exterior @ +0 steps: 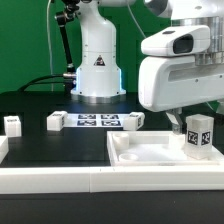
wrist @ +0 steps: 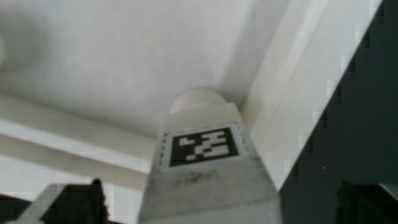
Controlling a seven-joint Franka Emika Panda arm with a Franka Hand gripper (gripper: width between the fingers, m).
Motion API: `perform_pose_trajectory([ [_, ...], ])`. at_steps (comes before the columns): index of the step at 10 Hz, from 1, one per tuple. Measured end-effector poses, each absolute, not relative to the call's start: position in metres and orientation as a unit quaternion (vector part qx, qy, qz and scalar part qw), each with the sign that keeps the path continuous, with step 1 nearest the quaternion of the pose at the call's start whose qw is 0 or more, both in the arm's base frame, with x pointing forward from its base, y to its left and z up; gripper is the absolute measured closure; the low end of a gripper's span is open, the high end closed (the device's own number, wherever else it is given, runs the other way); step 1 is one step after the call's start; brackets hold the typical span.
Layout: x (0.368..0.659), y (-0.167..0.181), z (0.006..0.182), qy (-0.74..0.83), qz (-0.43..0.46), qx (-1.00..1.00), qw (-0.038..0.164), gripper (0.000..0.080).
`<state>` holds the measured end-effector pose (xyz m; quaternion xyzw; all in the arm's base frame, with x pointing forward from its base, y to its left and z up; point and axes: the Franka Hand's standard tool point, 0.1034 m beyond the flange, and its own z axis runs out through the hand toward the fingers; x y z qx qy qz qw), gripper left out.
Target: Assemble square table
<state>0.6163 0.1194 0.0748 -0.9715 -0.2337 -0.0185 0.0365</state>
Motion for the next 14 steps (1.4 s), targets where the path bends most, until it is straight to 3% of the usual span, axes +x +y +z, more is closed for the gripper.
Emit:
perform_pose_trajectory([
  [1,0.6162,0.1193,0.0747,-0.24,-0.019,-0.97,0.037,0.0151],
  [2,0.6162,0.1193,0.0746,-0.239,-0.018,-0.97,0.037,0.0245],
  [3,0.6162,0.1193,0.0745,-0.236,-0.018,-0.971,0.037,0.0245],
  [4,0.6161,0.1193,0.0745,-0.228,-0.018,-0.973,0.037,0.0418],
  [5,0.6165,0.1177,0.0743,-0.227,-0.018,-0.973,0.037,0.0511],
  [14,0.617,0.1169,0.073,0.186,-0.013,-0.981,0.052,0.0509],
])
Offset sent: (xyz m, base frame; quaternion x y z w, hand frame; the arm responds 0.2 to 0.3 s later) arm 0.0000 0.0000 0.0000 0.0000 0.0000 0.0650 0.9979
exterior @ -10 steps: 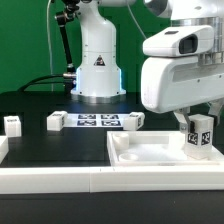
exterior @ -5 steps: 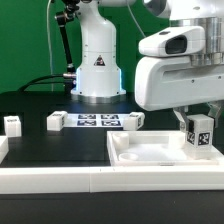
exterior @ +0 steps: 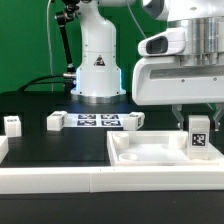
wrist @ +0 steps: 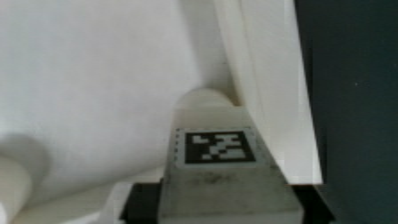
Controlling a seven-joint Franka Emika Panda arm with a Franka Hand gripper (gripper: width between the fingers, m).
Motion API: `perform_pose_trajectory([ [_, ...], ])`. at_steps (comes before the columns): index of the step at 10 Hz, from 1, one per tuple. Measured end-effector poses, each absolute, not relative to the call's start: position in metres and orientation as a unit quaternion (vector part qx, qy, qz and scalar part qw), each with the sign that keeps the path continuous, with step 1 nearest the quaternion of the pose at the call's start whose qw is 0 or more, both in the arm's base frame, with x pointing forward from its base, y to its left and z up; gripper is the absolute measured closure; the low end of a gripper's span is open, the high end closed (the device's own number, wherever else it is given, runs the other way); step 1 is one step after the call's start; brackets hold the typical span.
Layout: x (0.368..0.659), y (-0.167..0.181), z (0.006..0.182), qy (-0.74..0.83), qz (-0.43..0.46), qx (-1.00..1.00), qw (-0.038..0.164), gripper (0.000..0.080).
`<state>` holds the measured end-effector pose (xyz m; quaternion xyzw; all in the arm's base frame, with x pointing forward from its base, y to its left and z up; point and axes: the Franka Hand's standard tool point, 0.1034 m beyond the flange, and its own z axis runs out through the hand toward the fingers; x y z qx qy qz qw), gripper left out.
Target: Assemble square table
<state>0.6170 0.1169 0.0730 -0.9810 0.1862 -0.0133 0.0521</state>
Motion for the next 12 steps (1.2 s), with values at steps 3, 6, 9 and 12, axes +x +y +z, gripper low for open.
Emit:
perform_pose_trajectory([
  [3,0.6163,0.1183,0.0725,0.302,-0.007,-0.952,0.052,0.0509],
  [6,0.616,0.1192,0.0722,0.398,0.001,-0.916,0.056,0.0509],
  [9,0.6157,0.121,0.072,0.471,0.008,-0.88,0.059,0.0509],
  [12,0.6156,0.1221,0.072,0.51,0.013,-0.858,0.062,0.0509],
])
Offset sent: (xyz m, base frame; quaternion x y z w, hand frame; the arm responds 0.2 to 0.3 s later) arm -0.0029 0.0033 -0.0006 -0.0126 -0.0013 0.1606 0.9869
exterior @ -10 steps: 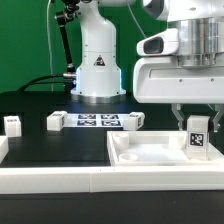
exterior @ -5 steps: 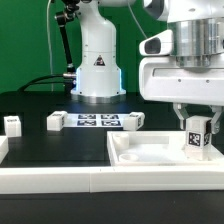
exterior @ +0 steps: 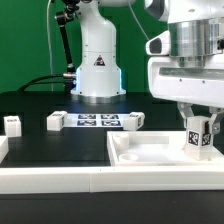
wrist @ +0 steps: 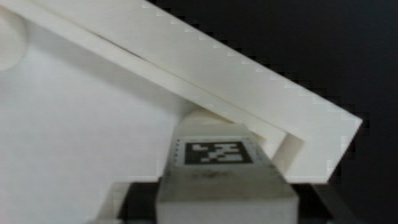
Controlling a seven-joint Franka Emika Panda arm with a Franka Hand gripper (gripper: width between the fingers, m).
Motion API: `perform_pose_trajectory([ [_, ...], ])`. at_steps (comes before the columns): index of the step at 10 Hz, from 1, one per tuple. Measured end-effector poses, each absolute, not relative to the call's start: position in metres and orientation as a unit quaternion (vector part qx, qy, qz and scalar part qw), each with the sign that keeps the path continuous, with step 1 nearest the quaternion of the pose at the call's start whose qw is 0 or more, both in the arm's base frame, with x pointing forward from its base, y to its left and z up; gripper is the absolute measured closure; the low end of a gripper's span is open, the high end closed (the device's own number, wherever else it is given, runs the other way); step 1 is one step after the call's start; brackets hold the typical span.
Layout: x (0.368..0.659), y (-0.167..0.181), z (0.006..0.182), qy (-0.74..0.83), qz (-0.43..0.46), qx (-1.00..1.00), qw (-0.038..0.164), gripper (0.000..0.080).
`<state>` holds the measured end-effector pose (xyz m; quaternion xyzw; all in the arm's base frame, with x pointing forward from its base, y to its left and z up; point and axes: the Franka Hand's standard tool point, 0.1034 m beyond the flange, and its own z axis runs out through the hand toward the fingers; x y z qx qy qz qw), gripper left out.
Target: Assemble square table
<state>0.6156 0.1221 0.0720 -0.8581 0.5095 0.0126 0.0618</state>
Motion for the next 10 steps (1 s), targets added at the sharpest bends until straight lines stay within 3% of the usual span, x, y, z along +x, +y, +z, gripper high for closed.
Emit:
perform_pose_trajectory([
  [1,0.6156,0.122,0.0719,0.498,0.012,-0.865,0.062,0.0509],
  [2,0.6154,0.122,0.0715,0.483,0.011,-0.873,0.062,0.0425],
  [3,0.6154,0.1218,0.0712,0.477,0.011,-0.877,0.062,0.0289],
  [4,0.6151,0.122,0.0706,0.444,0.008,-0.894,0.061,0.0289],
  [5,0.6151,0.1226,0.0704,0.403,0.005,-0.913,0.062,0.018],
  [10,0.6151,0.1224,0.0702,0.254,-0.005,-0.965,0.062,0.015],
])
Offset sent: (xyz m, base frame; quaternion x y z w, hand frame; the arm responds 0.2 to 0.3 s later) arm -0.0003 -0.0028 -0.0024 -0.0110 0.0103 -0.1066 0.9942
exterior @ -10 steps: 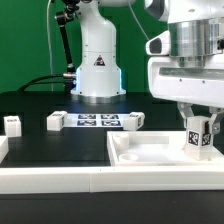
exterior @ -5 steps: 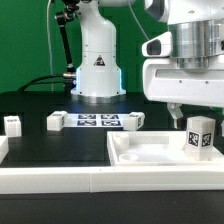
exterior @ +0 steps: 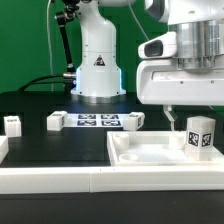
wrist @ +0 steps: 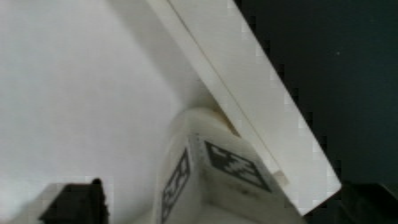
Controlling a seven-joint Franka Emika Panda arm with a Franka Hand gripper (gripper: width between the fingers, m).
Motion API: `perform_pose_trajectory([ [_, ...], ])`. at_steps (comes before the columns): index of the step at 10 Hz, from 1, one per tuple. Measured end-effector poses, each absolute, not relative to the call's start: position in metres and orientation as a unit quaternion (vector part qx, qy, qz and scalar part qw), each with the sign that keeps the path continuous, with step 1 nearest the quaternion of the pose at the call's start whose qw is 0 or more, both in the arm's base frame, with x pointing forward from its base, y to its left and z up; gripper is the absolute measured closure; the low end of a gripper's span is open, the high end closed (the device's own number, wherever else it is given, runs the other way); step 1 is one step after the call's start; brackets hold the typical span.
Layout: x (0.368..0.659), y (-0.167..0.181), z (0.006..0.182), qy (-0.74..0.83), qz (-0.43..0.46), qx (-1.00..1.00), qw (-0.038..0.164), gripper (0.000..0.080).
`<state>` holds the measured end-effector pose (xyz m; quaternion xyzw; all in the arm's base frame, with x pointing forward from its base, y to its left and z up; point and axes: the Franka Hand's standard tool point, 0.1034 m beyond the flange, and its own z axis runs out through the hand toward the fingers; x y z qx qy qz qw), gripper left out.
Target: Assemble square table
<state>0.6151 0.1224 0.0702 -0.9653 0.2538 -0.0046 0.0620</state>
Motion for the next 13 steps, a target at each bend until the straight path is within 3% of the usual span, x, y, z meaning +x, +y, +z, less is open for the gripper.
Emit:
perform_pose_trajectory([
  [9,0.6154,0.1228,0.0708,-0.043,-0.022,-0.997,0.053,0.015],
  [13,0.6161,0.1192,0.0708,-0.181,-0.028,-0.982,0.039,0.015],
])
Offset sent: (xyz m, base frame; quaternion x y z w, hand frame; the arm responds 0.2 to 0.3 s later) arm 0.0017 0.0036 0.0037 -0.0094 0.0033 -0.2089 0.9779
